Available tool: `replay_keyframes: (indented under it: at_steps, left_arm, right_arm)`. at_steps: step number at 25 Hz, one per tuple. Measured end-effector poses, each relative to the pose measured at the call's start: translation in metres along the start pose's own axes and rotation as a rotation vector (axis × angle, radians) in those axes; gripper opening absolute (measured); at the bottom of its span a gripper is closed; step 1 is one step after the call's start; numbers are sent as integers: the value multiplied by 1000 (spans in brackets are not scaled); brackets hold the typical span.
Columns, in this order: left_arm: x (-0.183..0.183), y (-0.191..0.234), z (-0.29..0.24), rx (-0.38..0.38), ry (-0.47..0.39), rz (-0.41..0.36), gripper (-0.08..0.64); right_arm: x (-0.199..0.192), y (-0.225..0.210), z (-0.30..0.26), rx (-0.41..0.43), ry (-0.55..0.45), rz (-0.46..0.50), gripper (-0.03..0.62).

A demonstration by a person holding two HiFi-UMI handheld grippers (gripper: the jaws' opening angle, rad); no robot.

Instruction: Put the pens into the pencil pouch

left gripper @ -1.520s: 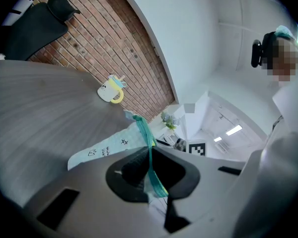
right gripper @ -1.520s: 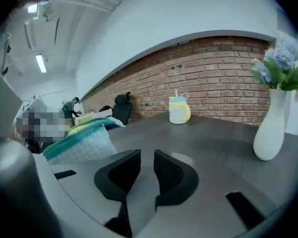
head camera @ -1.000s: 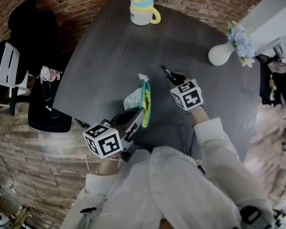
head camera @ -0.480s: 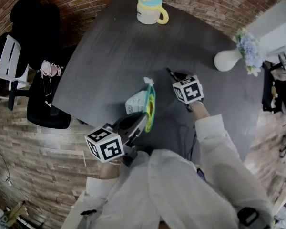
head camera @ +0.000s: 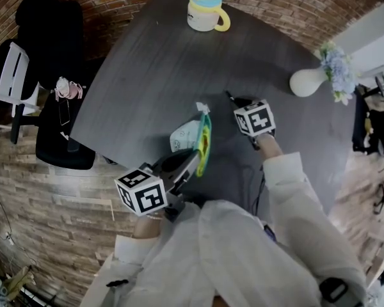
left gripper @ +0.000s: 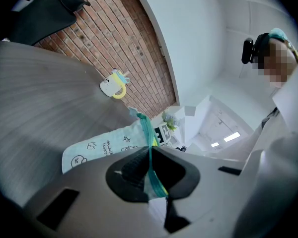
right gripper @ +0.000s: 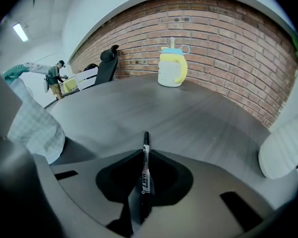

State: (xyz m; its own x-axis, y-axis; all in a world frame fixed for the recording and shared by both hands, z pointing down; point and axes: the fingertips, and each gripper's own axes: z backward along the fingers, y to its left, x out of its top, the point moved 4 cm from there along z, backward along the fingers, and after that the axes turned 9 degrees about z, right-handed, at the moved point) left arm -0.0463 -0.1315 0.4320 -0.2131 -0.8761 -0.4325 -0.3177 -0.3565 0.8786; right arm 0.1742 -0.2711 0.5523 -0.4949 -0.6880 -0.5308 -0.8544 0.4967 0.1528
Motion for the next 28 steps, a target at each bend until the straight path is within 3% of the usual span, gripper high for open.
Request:
replay_keyframes:
  at_steps: [10,15,19,23,28]
  left_arm:
    - [2,0,10,4,-12,-21,23]
    - [0,6,11,-28,-35,47,23]
    - [-1,5,14,-26,-46,55,23]
    - [-1,5,16,-16,-47,34,23]
    - [-4,5,19,-6,-45,26,23]
  right_arm:
    - [8,20,31,41,-126,-56,40]
    - [22,31,61,47,-215,-88,40]
    - [36,41,86,55,-292,-94,40]
    - [53,58,110,98,-385,-92,40]
    - [78,82,145,182,-547,-156,40]
